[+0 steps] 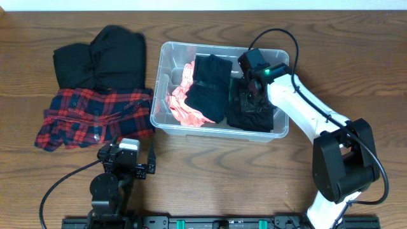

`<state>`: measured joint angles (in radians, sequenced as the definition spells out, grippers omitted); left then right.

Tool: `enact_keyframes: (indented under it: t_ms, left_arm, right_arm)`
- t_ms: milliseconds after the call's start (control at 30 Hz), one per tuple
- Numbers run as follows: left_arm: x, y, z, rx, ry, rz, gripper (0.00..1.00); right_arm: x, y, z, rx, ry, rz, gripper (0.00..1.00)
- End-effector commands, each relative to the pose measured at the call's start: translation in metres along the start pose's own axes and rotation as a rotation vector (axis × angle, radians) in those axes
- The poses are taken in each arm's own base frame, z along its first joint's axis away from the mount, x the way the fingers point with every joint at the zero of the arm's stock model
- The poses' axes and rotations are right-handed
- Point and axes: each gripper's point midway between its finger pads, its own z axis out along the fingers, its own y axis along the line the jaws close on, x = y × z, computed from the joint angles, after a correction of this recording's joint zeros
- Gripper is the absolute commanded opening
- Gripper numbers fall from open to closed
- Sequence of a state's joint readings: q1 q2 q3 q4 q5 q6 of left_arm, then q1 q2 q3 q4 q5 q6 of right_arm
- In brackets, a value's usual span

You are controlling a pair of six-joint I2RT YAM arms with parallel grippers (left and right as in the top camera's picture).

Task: Pack container
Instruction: 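Place the black garment into the bin over the green one, then press and tuck the garments flat inside the bin with the right gripper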

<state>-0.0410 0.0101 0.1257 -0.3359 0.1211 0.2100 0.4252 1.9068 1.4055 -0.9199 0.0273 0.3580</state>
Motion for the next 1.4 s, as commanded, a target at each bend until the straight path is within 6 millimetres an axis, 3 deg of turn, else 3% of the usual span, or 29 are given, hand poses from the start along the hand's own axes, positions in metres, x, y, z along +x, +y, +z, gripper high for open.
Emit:
enact_keyframes:
  t_ms: [0,200,267,367,533,667,800,867,933,1067,1233,1367]
  left_arm:
    - [0.009,-0.001,0.003,0.002,0.02,-0.007,0.98]
    - [0.009,-0.001,0.003,0.002,0.02,-0.007,0.98]
    - [0.009,-0.001,0.003,0.002,0.02,-0.007,0.98]
    - [0.009,-0.001,0.003,0.002,0.02,-0.007,0.98]
    - [0.009,-0.001,0.003,0.002,0.02,-0.007,0.98]
    - [0.009,-0.001,0.003,0.002,0.02,-0.007,0.98]
    - [0.009,-0.001,0.003,0.002,0.02,-0.007,0.98]
    - [0.009,-0.001,0.003,0.002,0.02,-0.007,0.98]
    - [0.009,-0.001,0.003,0.002,0.02,-0.007,0.98]
    - [0.01,-0.001,0.003,0.002,0.02,-0.007,0.98]
    - [0.009,-0.001,0.003,0.002,0.02,-0.007,0.98]
    - [0.009,-0.001,0.003,0.002,0.02,-0.007,0.98]
  right_arm:
    - [-0.012,0.013,-0.023,-0.021,-0.064,-0.034,0.02]
    - [-0.062,0.057,-0.11,-0.199,-0.373,-0.089,0.01]
    - [-0.071,0.074,-0.119,-0.243,-0.434,-0.11,0.01]
    - [-0.084,0.099,-0.116,-0.282,-0.495,-0.149,0.01]
    - [-0.113,0.132,-0.076,-0.304,-0.567,-0.226,0.01]
    - [-0.126,0.143,-0.015,-0.304,-0.549,-0.211,0.01]
    - [-0.115,0.139,0.044,-0.269,-0.453,-0.2,0.01]
    - [-0.102,0.133,0.061,-0.245,-0.385,-0.185,0.01]
    - [-0.093,0.128,0.065,-0.228,-0.343,-0.184,0.01]
    - [-0.091,0.13,0.03,-0.235,-0.359,-0.207,0.01]
    - [-0.093,0.139,-0.057,-0.289,-0.481,-0.259,0.01]
    - [-0.081,0.122,-0.112,-0.279,-0.517,-0.251,0.01]
